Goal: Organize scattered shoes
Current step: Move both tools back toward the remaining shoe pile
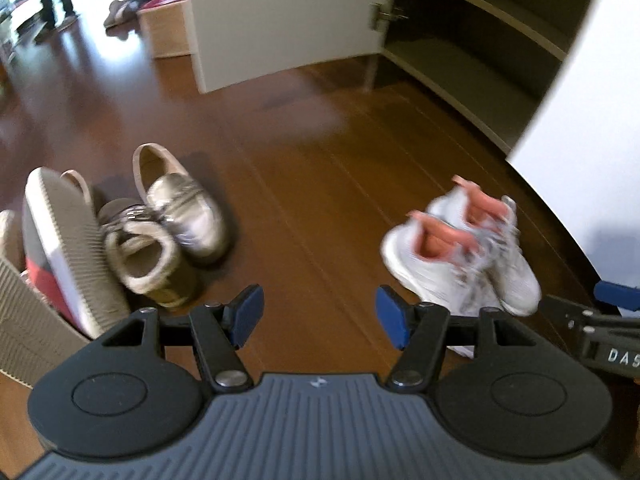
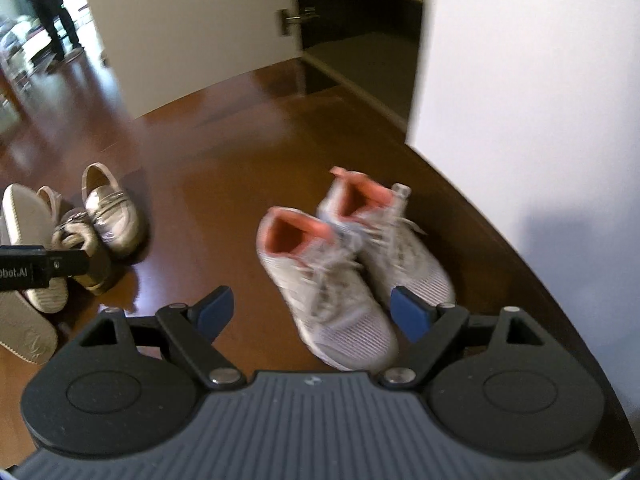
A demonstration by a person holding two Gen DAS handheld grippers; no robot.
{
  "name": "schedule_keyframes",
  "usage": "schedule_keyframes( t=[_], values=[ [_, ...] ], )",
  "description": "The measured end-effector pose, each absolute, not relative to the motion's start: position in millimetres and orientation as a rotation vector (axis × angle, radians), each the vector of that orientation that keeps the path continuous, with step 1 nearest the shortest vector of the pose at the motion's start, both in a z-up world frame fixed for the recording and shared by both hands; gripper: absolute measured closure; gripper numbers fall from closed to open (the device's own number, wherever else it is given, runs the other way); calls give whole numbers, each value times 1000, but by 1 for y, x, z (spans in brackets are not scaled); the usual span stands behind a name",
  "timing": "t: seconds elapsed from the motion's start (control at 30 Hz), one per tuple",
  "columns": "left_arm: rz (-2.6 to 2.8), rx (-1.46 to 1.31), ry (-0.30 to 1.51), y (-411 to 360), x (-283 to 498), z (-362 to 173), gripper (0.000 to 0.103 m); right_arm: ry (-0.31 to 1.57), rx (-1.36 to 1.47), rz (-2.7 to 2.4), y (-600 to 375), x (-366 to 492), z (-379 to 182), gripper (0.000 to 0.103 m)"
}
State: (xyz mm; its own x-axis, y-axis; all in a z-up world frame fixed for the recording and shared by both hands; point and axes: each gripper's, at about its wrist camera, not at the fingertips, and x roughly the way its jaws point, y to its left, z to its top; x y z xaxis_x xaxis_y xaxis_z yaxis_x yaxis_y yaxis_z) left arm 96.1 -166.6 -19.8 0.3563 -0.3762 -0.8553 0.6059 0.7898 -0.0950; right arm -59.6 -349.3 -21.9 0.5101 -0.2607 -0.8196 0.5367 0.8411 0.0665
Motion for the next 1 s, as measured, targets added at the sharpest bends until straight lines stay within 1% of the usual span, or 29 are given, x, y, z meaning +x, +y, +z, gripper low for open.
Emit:
schedule_keyframes(
  t=[0.23,0.47,0.73,1.0],
  values=[
    [-529,166,1074,-124,137,-24,38,937,318,-384,-325,2,-28,19],
    [-454,119,1094,-92,151,-31,38,954,302,-336,-309,32,-36,19],
    [-425,111,1123,-84,156,-43,38,979,295,-304,-301,46,-49,19],
    [-392,110,1173,-89,173,-74,36,1024,291,-290,-308,59,-76,18]
  ],
)
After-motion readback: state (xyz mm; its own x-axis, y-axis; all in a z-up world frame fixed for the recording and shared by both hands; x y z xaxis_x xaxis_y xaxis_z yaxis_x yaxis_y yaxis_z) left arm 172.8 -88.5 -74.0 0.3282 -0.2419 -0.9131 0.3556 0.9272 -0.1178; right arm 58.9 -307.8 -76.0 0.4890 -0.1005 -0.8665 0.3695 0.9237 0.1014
